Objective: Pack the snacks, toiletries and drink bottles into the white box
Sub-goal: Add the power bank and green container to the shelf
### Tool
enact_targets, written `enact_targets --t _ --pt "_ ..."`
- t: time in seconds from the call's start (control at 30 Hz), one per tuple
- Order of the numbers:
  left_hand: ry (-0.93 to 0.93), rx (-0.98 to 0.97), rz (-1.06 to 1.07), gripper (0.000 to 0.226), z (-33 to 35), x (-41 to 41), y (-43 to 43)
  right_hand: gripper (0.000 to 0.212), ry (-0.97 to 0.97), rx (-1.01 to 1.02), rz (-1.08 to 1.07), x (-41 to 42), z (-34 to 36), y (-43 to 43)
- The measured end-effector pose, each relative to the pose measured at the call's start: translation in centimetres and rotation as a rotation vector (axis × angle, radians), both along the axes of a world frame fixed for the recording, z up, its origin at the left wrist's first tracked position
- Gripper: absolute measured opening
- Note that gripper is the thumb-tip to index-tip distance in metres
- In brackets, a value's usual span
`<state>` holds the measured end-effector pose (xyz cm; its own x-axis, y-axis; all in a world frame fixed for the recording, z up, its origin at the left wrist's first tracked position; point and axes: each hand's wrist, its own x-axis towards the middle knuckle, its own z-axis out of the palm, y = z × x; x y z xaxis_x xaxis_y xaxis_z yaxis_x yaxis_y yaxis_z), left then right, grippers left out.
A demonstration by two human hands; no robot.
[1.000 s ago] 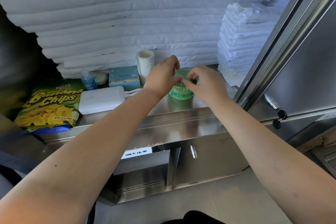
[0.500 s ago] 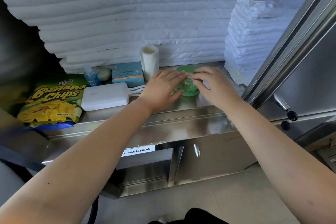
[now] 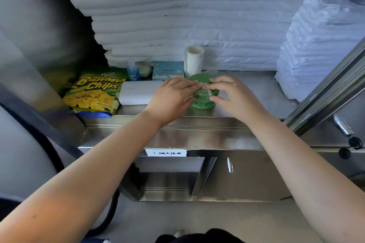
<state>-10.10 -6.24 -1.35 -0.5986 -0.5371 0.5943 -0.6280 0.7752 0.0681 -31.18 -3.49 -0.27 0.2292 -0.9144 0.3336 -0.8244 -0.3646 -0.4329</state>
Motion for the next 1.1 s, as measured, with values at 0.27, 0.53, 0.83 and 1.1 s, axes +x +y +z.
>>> enact_targets --t 0.27,0.53,0.83,1.1 --pt "0.007 0.147 0.076 0.037 0.1 -1.3 -1.1 0.040 -0.001 0.058 -0.028 -0.2 0.8 -1.5" --pt "-0.002 0.179 0.083 0.041 -0.1 -1.1 -2.1 0.043 -0.035 0.052 -0.028 -0.1 0.4 -2.1" --pt "0.047 0.237 0.121 0.065 -1.2 -0.8 -0.1 0.061 -0.180 -0.130 -0.253 -0.1 -2.8 1.5" --pt "0.021 0.182 0.263 0.056 -6.3 -2.6 6.7 0.055 0.337 0.036 -0.292 -2.4 -6.0 4.2"
